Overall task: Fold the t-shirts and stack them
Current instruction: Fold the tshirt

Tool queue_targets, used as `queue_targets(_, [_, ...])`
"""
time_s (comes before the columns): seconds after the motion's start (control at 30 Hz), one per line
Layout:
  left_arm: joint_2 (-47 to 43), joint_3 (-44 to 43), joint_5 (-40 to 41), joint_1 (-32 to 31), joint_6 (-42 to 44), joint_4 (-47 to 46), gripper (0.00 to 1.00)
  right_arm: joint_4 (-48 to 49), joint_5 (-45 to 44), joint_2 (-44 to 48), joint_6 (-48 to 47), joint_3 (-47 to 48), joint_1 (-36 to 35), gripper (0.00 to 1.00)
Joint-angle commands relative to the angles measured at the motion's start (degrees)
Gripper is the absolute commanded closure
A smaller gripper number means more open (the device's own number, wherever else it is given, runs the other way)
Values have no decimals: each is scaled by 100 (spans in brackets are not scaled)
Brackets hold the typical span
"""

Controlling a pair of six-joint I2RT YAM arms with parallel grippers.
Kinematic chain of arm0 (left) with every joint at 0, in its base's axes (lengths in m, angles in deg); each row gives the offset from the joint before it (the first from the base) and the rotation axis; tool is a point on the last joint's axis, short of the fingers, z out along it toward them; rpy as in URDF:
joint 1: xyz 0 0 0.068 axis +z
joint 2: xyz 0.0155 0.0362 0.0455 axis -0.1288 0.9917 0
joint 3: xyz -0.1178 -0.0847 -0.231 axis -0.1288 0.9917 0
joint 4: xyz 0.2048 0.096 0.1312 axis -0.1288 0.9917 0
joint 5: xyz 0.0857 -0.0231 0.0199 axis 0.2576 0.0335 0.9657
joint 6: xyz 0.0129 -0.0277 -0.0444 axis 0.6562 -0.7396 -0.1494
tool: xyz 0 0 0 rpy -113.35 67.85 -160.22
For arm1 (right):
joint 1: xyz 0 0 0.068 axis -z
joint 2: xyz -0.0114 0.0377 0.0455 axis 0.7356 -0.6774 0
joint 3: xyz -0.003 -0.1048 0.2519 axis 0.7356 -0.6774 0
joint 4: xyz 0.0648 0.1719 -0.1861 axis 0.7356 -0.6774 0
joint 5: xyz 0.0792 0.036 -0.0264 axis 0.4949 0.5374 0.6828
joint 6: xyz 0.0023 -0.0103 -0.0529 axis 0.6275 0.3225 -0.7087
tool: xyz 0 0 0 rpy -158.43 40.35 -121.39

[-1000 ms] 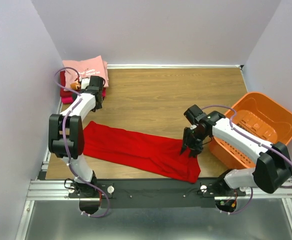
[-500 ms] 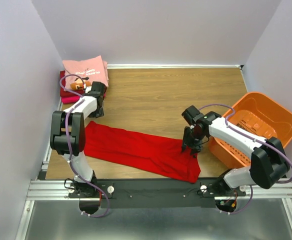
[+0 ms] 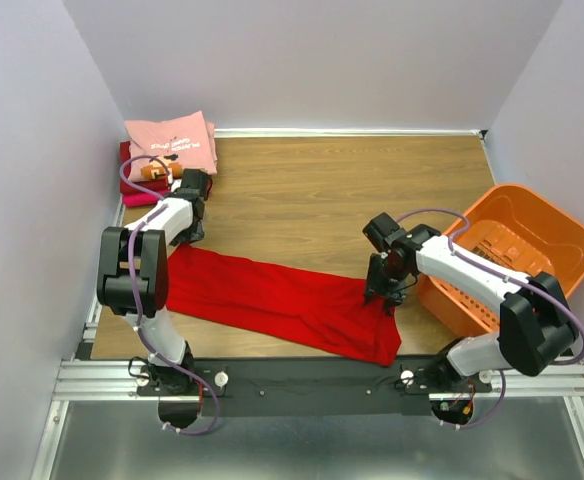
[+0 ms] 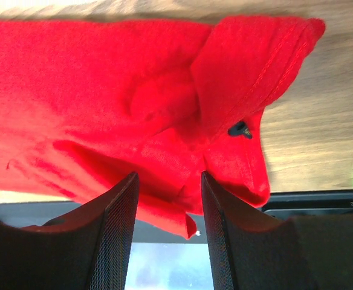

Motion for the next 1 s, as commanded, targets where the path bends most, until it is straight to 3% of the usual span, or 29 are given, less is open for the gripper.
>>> queue_targets(0.0, [-14,62,-169,-4,5,-118,53,120,-432,-132,-20,-94,-32,47])
queue_targets(0.2, [56,141,-231,-4,32,-206,64,208,-599,-342,-55,-24,-32,47])
queue_targets(0.33, [48,202,-336,-21,41,-241,66,252,-652,-430,-72,2,-23,47])
queue_targets(0.4, [13,246,-354,-30,32,-285,79,269,-705,-448,-72,-15,-32,47])
queue_targets(0.43, [13,255,-345,-30,32,-285,90,287,-722,-448,-64,-7,-23,47])
queue_targets(0.5, [39,255,-345,-30,58,-285,100,296,-766,-474,-55,-7,-32,47])
queue_targets(0.7, [-5,141,-82,31,146,-206,100,322,-924,-545,-2,2,-23,44])
queue_targets(0.97, [-75,-105,15,566,295,-171,100,419,-1162,-755,68,-51,-23,43])
